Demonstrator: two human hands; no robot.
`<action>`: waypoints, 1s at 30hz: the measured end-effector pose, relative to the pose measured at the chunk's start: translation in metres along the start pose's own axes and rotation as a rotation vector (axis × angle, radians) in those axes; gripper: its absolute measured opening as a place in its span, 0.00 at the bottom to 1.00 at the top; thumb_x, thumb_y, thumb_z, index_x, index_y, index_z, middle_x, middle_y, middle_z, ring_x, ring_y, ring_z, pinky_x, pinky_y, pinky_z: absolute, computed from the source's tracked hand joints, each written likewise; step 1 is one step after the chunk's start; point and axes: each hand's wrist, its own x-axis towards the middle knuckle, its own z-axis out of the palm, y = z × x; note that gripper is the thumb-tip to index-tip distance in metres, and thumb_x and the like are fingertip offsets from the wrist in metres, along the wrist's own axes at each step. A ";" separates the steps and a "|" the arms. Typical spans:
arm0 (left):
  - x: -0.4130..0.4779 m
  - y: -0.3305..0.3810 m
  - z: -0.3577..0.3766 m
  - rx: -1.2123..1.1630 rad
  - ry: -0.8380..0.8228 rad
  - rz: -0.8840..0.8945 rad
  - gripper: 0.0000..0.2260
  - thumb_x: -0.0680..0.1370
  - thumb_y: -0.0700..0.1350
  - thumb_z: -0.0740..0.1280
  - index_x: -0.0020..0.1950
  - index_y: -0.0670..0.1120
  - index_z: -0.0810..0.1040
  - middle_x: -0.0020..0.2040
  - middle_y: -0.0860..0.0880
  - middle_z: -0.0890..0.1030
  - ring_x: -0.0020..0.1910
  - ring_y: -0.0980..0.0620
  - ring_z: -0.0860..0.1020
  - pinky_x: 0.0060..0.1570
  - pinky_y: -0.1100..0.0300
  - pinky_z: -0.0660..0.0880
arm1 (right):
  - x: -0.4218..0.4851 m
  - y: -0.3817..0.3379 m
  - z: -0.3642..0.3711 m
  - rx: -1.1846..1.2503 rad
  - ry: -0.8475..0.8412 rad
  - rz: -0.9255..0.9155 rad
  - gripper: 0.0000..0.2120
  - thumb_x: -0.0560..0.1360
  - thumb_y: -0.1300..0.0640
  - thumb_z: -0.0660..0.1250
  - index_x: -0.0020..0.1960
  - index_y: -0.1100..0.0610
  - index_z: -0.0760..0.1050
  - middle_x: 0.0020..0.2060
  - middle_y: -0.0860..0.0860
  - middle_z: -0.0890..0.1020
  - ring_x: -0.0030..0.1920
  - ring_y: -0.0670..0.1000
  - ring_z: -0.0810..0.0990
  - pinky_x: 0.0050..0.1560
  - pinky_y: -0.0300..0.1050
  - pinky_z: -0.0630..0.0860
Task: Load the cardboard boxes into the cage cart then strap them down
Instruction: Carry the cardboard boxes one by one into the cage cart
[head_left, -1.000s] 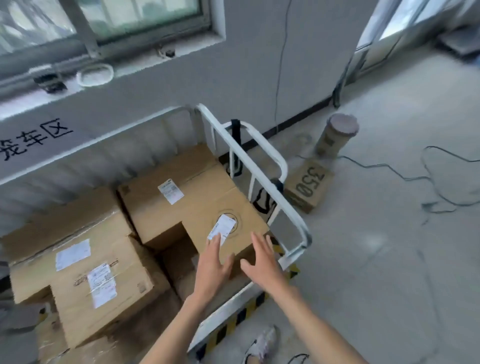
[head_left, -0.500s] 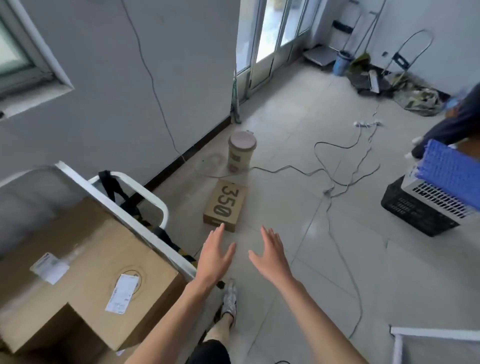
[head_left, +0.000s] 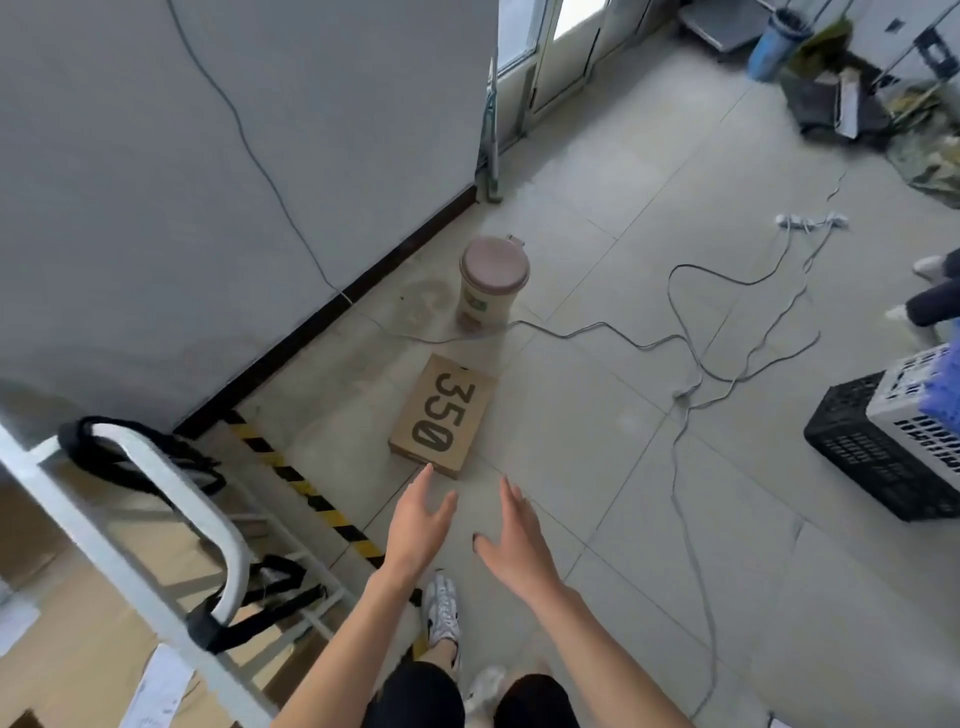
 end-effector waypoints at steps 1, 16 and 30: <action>0.013 0.008 0.001 0.023 -0.008 -0.009 0.29 0.82 0.54 0.64 0.80 0.47 0.60 0.79 0.49 0.64 0.77 0.50 0.62 0.75 0.52 0.62 | 0.016 0.001 -0.011 0.018 0.005 0.003 0.42 0.80 0.51 0.65 0.81 0.48 0.38 0.81 0.51 0.47 0.80 0.53 0.45 0.77 0.51 0.54; 0.334 0.026 0.082 0.223 -0.073 -0.208 0.29 0.81 0.52 0.64 0.80 0.47 0.60 0.77 0.48 0.67 0.76 0.48 0.64 0.74 0.53 0.61 | 0.390 0.057 -0.060 0.053 -0.114 0.077 0.42 0.77 0.53 0.66 0.82 0.53 0.43 0.80 0.55 0.53 0.79 0.55 0.56 0.75 0.49 0.58; 0.631 -0.177 0.160 0.438 -0.173 -0.429 0.38 0.79 0.59 0.66 0.82 0.50 0.51 0.80 0.44 0.60 0.78 0.41 0.59 0.72 0.37 0.63 | 0.674 0.187 0.084 0.140 -0.177 0.316 0.43 0.75 0.54 0.68 0.81 0.55 0.45 0.80 0.55 0.57 0.78 0.56 0.59 0.74 0.53 0.62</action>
